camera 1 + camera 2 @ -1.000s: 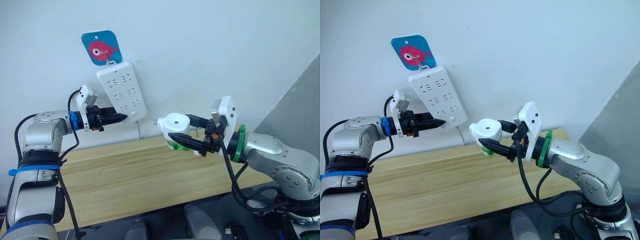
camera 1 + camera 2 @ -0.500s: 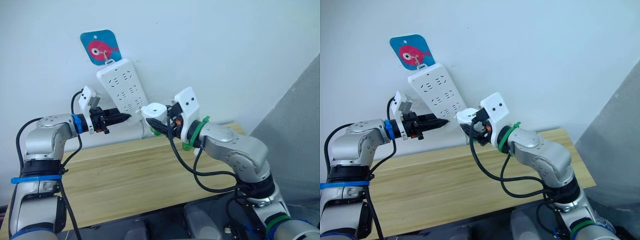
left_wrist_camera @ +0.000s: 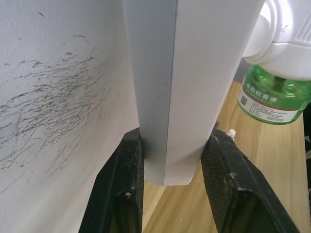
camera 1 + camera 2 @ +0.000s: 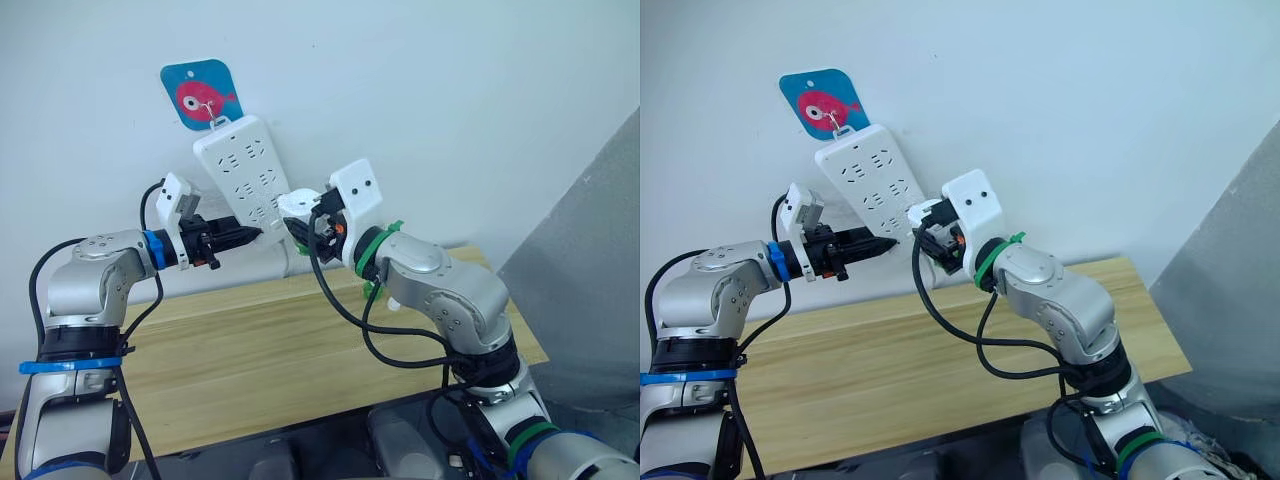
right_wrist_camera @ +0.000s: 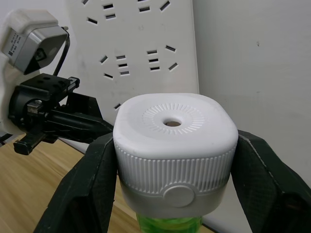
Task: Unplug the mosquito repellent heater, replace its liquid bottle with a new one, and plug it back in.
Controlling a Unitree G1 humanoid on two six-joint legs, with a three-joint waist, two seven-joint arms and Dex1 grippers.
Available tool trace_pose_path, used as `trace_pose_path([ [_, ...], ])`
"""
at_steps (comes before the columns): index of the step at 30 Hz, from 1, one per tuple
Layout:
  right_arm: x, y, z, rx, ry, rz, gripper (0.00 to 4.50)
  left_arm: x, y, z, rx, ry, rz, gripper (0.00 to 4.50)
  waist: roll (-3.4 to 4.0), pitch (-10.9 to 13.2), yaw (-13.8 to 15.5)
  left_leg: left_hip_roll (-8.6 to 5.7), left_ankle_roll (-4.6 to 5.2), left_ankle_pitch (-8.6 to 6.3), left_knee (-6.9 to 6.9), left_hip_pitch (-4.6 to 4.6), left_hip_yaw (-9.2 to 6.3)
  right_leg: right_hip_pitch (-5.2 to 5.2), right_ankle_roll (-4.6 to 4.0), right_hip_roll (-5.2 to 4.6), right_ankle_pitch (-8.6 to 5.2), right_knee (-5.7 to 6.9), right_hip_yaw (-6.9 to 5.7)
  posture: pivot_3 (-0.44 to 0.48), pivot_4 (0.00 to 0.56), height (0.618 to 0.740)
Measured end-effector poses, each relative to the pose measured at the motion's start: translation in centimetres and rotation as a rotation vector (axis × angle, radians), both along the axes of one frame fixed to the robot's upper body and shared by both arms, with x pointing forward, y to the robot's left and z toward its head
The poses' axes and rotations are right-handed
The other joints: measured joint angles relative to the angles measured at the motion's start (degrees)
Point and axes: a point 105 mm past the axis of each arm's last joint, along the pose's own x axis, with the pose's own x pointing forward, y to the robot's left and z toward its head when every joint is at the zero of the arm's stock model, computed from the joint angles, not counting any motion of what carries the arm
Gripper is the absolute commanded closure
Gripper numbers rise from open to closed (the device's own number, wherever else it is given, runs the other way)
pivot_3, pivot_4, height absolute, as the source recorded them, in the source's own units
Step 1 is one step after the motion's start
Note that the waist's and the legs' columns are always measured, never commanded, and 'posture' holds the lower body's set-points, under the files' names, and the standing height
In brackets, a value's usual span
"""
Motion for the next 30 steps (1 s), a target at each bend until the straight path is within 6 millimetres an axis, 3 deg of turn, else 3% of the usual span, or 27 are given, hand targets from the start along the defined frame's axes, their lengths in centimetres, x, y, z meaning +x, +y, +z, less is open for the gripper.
trace_pose_path([
  [30,0.6,0.8,-1.0,-0.056,-0.011,-0.001,1.59,-0.1,0.3,-0.3,-0.004,0.0,0.019,3.21,0.0,0.0,-0.4,0.0,0.0,0.0,-0.01,0.01,0.0,-0.01,0.0,-0.01,0.0,0.03,0.0,-0.243,0.131,0.734],
])
